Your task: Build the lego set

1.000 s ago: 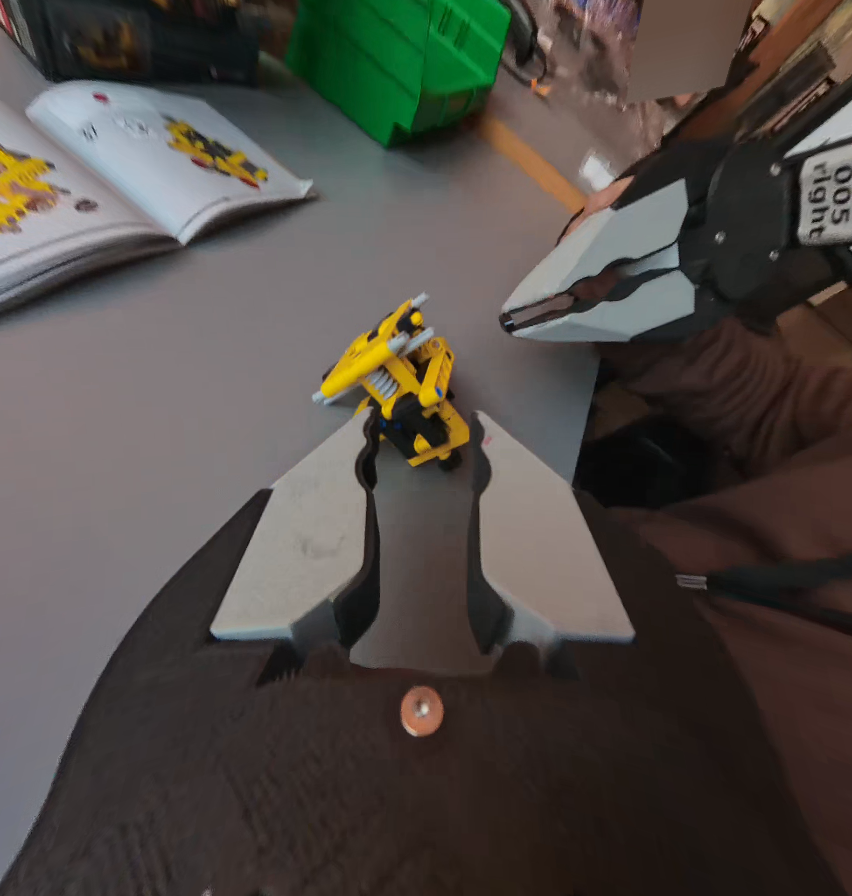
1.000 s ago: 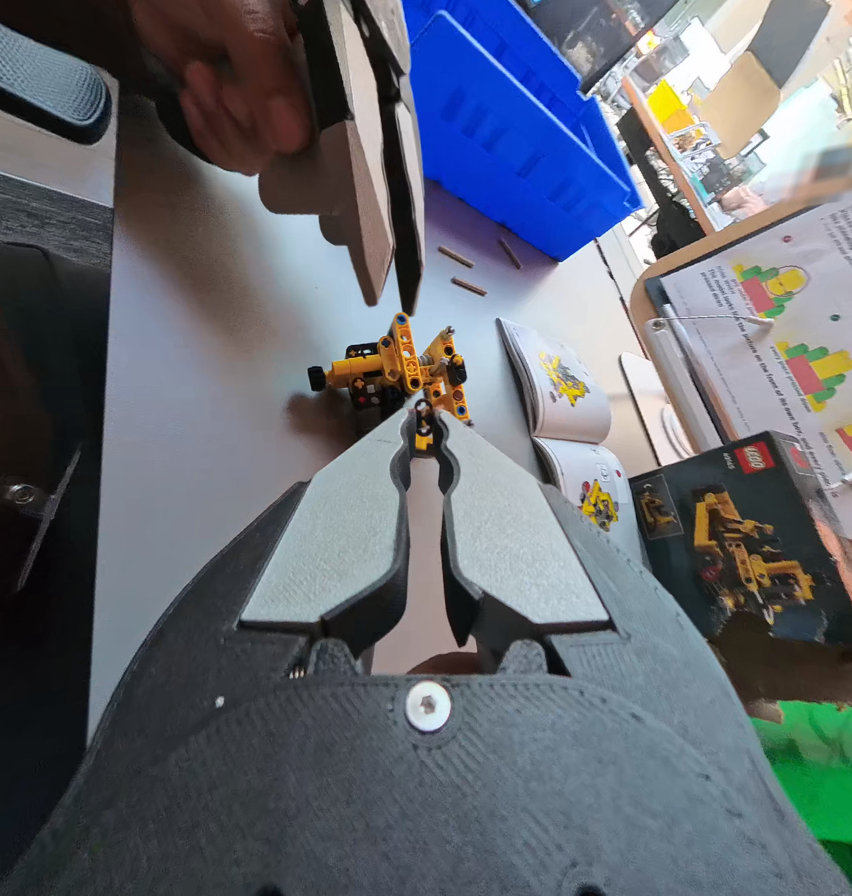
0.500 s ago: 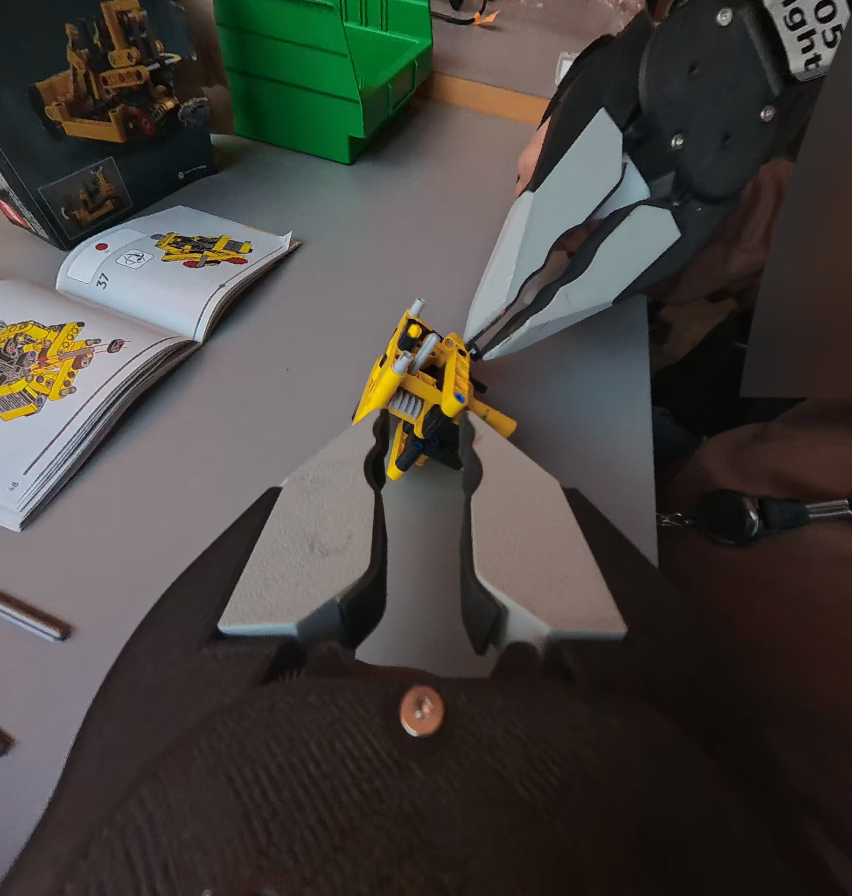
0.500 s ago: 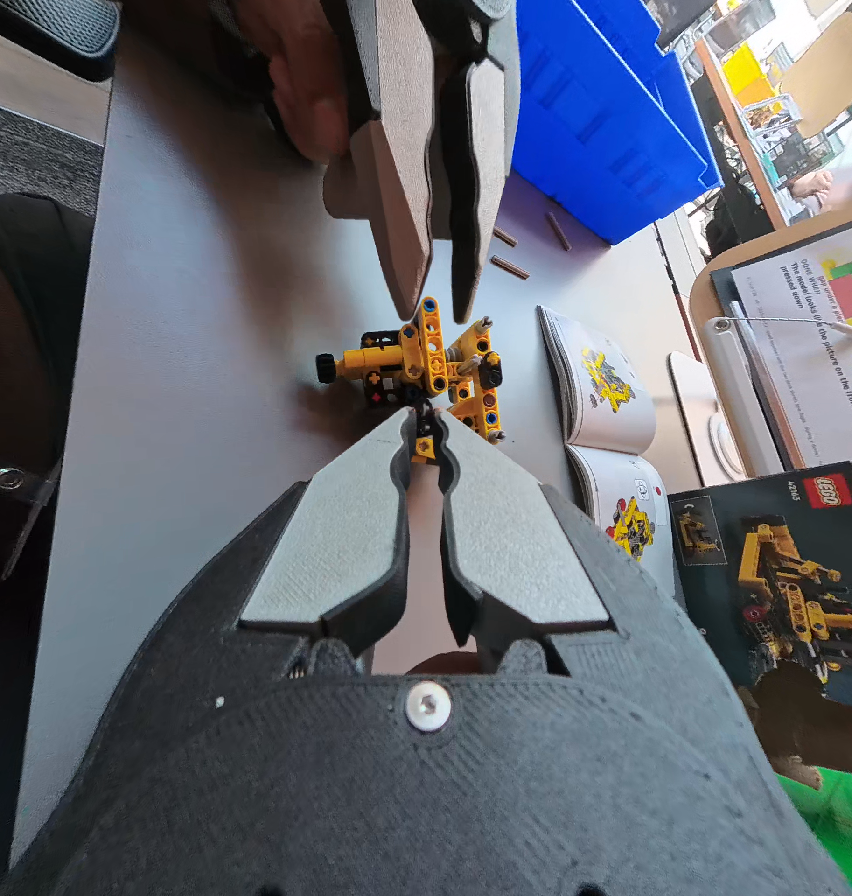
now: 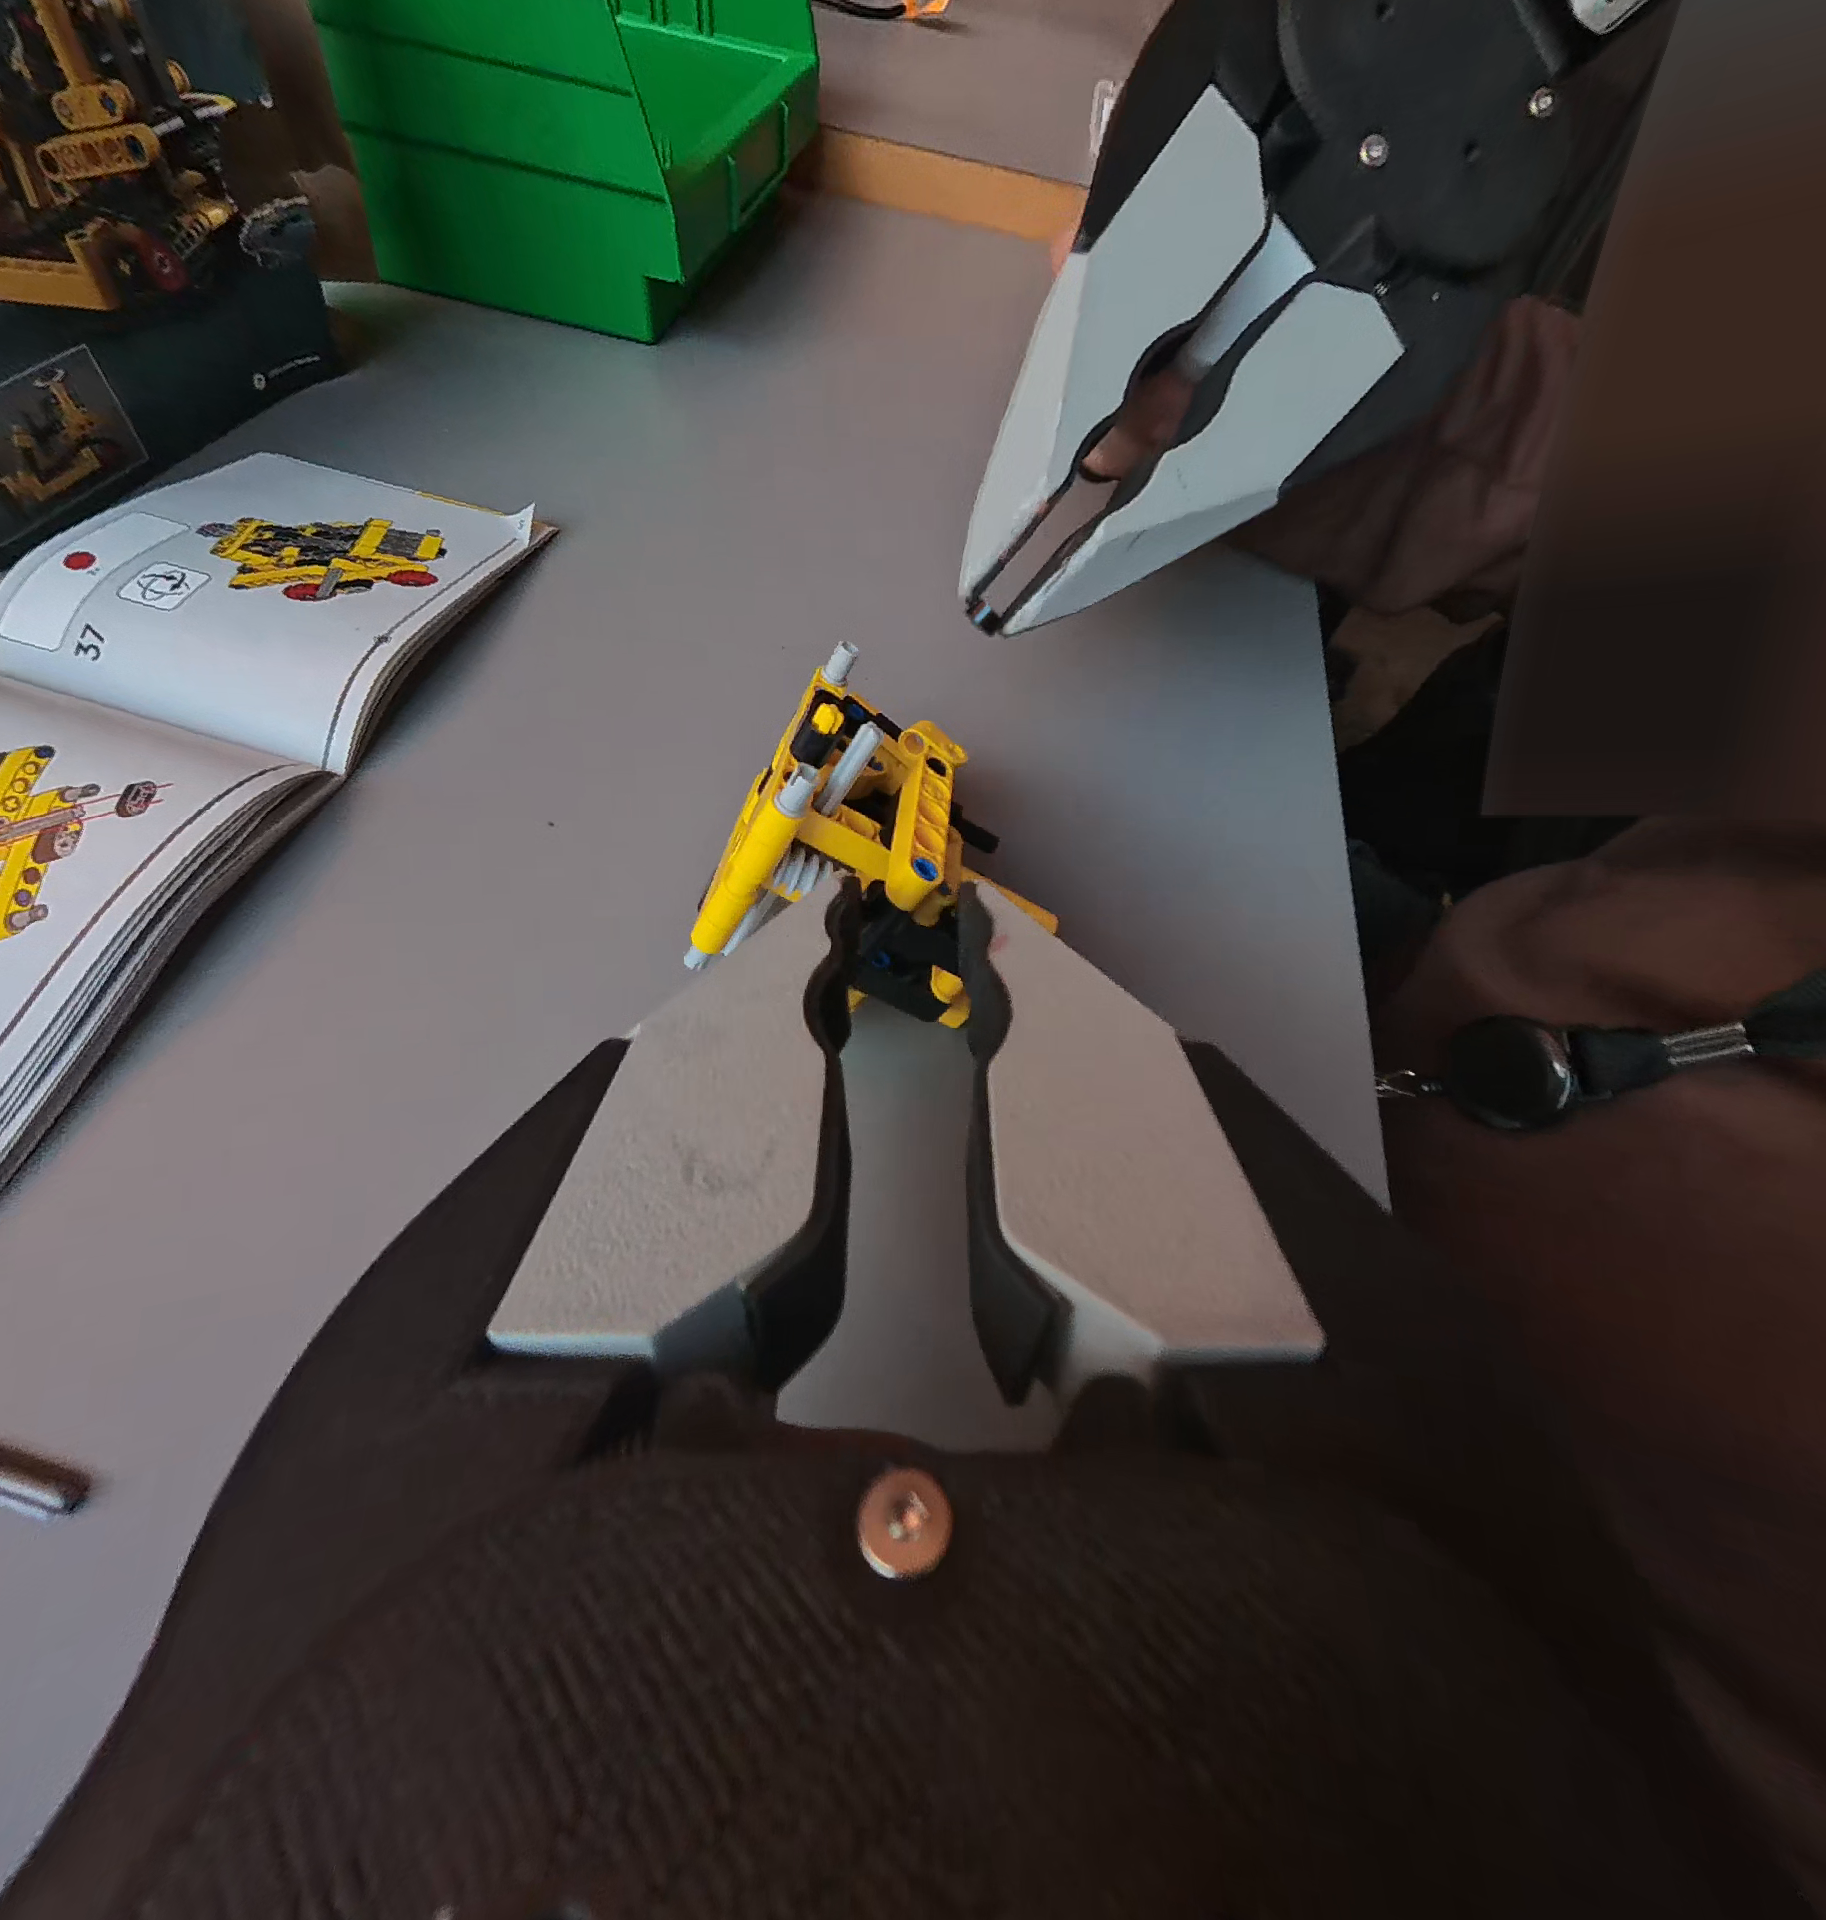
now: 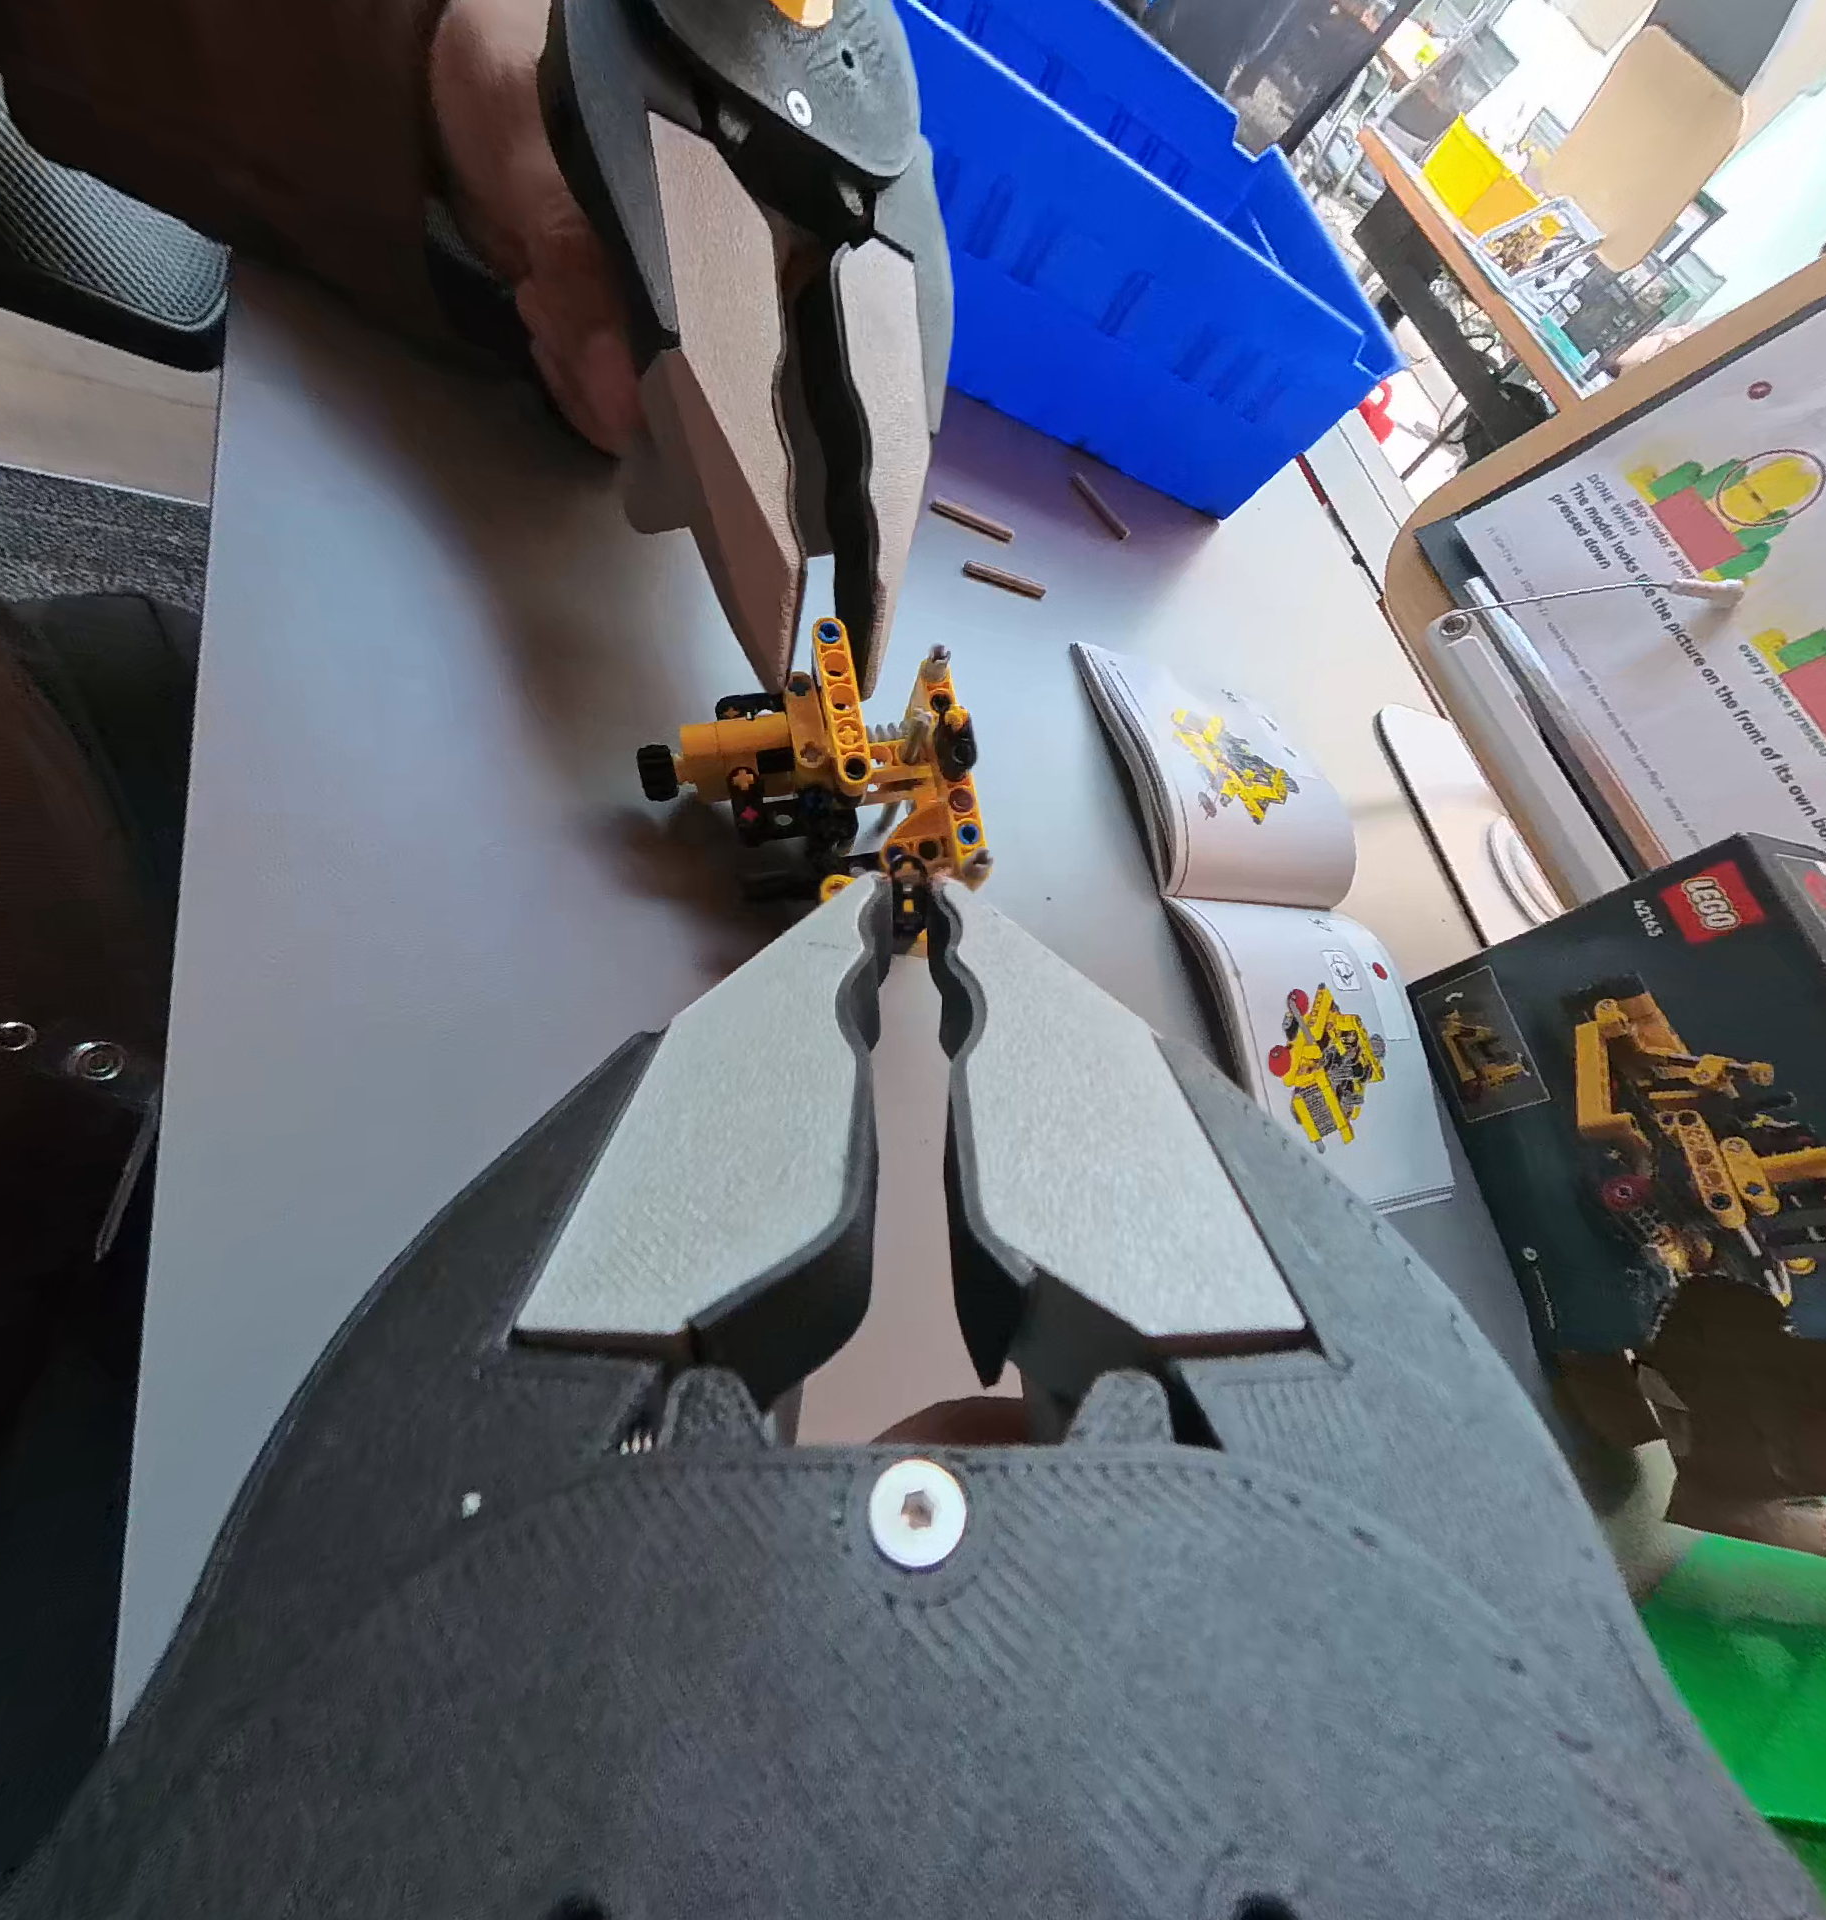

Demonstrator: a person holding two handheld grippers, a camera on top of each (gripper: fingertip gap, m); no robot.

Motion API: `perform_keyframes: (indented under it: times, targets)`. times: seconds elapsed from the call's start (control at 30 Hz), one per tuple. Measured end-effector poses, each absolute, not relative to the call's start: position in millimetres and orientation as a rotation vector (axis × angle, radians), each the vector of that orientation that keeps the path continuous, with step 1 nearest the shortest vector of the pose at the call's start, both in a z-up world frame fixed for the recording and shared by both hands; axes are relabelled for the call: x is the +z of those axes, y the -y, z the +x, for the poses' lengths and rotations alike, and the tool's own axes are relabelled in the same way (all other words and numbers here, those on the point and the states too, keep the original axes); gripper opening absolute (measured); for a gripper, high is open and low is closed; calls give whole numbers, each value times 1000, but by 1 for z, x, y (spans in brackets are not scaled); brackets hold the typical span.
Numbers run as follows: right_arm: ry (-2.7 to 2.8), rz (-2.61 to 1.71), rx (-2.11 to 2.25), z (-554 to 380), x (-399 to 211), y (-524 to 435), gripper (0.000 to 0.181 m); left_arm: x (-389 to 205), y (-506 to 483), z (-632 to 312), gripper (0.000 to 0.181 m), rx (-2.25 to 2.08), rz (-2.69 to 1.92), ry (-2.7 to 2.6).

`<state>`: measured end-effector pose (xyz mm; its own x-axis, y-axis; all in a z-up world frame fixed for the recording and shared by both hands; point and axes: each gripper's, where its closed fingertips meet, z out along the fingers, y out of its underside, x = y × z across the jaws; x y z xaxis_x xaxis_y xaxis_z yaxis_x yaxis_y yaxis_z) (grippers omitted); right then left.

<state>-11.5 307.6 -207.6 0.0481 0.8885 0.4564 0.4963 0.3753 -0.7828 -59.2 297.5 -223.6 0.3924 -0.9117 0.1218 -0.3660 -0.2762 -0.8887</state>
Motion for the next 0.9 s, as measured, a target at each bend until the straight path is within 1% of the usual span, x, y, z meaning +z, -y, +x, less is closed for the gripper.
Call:
perform_keyframes:
  times: [0.17, 0.33, 0.43, 0.57, 0.73, 0.9]
  targets:
    - [1626, -1258, 474, -15, -213, -304, 3, -224, -298, -58, 15, -863, -1834, -1110]
    - [1615, -1271, 517, -16, -207, -307, 3, -218, -301, -56, 13, -994, -1880, -1040]
    - [1610, -1309, 586, -14, -203, -312, 3, -212, -306, -56, 7, -1063, -1883, -996]
    - [1617, -1342, 644, -16, -204, -322, 3, -214, -308, -58, 8, -1144, -1916, -968]
    - [1632, -1317, 745, -20, -200, -321, 3, -216, -307, -62, 8, -1136, -1894, -964]
    - [1734, -1273, 675, -31, -209, -312, 3, -216, -308, -64, 8, -1152, -1889, -976]
